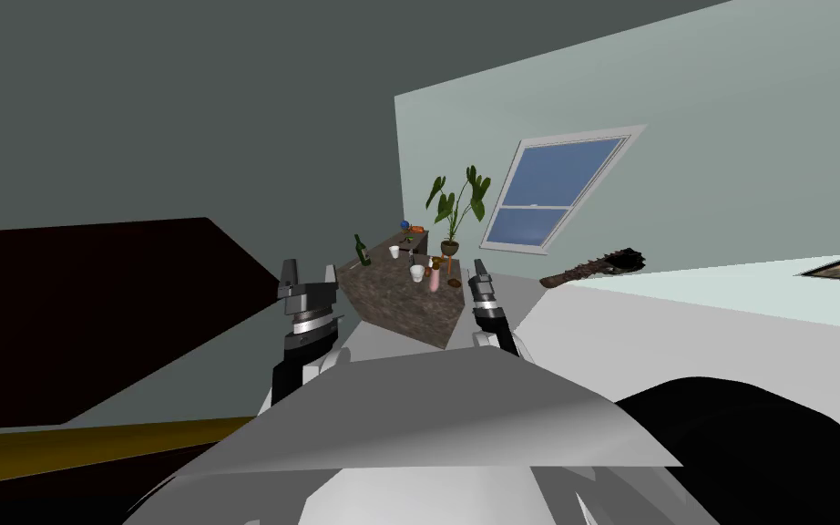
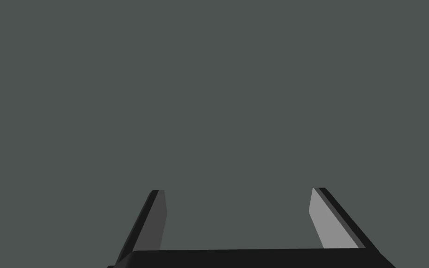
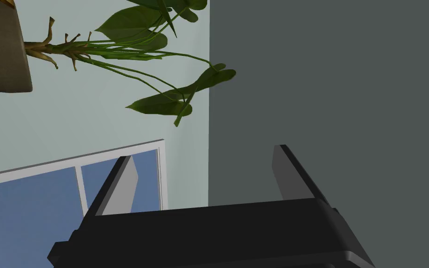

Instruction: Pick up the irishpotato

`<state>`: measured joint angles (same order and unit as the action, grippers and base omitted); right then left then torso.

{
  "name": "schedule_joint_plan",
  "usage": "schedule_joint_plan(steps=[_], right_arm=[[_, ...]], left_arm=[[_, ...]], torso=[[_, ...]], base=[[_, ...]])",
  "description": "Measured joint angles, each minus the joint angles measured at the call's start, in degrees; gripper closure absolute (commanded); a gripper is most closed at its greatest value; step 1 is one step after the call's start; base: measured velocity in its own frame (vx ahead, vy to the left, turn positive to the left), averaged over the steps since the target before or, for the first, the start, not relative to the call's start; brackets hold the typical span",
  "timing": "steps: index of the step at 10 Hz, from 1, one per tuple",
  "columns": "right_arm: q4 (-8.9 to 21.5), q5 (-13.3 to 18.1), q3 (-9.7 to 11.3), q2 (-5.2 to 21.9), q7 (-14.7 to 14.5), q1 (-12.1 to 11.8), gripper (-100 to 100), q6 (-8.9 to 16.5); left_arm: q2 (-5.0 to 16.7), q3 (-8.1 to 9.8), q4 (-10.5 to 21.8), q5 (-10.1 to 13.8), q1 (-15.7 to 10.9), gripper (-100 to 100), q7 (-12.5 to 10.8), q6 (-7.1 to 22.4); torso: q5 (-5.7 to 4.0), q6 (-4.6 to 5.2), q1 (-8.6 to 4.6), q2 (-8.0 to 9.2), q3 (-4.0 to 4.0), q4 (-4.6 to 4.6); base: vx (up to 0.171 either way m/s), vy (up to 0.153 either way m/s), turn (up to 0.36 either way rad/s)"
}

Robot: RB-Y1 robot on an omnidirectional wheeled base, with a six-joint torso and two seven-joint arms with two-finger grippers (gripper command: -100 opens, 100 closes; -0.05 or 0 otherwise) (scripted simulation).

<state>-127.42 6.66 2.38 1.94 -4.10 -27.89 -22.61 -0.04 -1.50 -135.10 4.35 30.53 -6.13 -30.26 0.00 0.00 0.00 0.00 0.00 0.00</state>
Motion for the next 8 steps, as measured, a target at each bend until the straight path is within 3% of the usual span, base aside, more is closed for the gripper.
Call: schedule_joint_plan(steps=[8], right_arm=[[2.24, 0.2, 1.68, 11.94, -1.8, -3.08, -100, -0.09]], left_arm=[[0.0, 0.0, 0.0, 0.0, -0.01, 0, 0.0, 0.0]], torso=[[-0.05, 0.0, -0.21, 0.19, 0.11, 0.04]], base=[[-0.056, -0.059, 0.035]])
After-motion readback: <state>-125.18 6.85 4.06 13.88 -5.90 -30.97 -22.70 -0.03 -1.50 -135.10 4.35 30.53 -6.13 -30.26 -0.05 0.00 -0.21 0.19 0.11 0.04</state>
